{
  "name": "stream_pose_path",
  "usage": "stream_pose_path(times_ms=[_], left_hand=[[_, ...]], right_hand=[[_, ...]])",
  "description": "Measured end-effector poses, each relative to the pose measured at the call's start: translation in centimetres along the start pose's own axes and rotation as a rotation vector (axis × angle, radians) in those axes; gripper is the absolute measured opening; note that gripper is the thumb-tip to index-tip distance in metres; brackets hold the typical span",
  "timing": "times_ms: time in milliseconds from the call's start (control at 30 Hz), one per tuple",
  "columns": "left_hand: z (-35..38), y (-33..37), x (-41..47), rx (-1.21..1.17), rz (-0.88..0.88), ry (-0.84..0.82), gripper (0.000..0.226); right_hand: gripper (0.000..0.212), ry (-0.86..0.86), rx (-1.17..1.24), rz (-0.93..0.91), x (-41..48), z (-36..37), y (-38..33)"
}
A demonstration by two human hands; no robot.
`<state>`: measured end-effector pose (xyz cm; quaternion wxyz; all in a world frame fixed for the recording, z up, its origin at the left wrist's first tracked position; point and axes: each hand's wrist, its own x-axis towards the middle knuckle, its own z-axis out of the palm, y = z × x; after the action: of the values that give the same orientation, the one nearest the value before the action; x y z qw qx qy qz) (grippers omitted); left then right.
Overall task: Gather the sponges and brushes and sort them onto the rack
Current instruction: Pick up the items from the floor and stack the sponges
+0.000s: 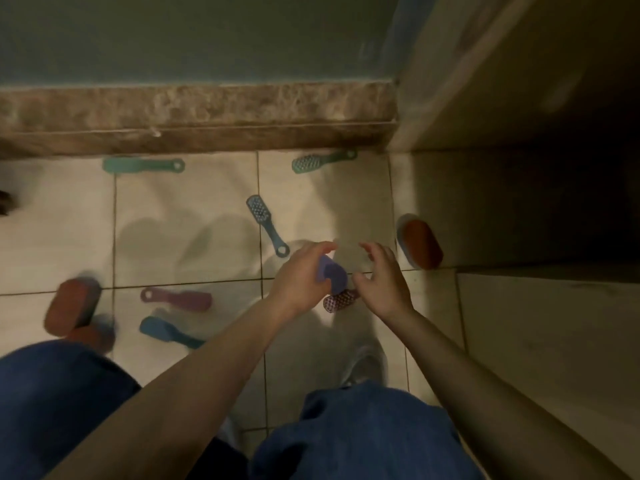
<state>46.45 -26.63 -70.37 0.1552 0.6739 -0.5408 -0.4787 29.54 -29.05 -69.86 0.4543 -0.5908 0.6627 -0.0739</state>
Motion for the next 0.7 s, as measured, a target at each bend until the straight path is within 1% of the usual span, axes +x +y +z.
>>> stream_pose_path(times_ms=[100, 267, 433, 600, 667, 700], left_hand=[[1.4, -1.4, 1.7, 0.123, 0.063, -0.029, 0.066], [2.4, -3.4, 3.4, 0.428, 0.211, -0.065, 0.067], [3.2, -4.9, 4.3, 0.722, 0.235, -0.174, 0.071], [3.8, -5.8, 4.3, 0.790, 0.267, -0.180, 0.077], [3.9, -5.9, 4.3, 0.728, 0.271, -0.139, 0.075], [3.9, -5.8, 4.3, 0.663, 0.240, -0.110, 0.076]], right_hand=[[0.057, 0.000, -0.021, 0.005, 1.4, 1.3, 1.8], [0.057, 0.016, -0.049, 0.032, 2.9, 2.9, 3.7], [0.058, 0.018, -0.042, 0.033, 3.5, 3.7, 4.6], [0.058, 0.024, -0.012, 0.026, 3.6, 4.0, 5.1], [0.057, 0.035, -0.008, 0.021, 3.6, 3.7, 5.3], [0.056, 0.051, -0.001, 0.010, 3.7, 3.5, 5.4]])
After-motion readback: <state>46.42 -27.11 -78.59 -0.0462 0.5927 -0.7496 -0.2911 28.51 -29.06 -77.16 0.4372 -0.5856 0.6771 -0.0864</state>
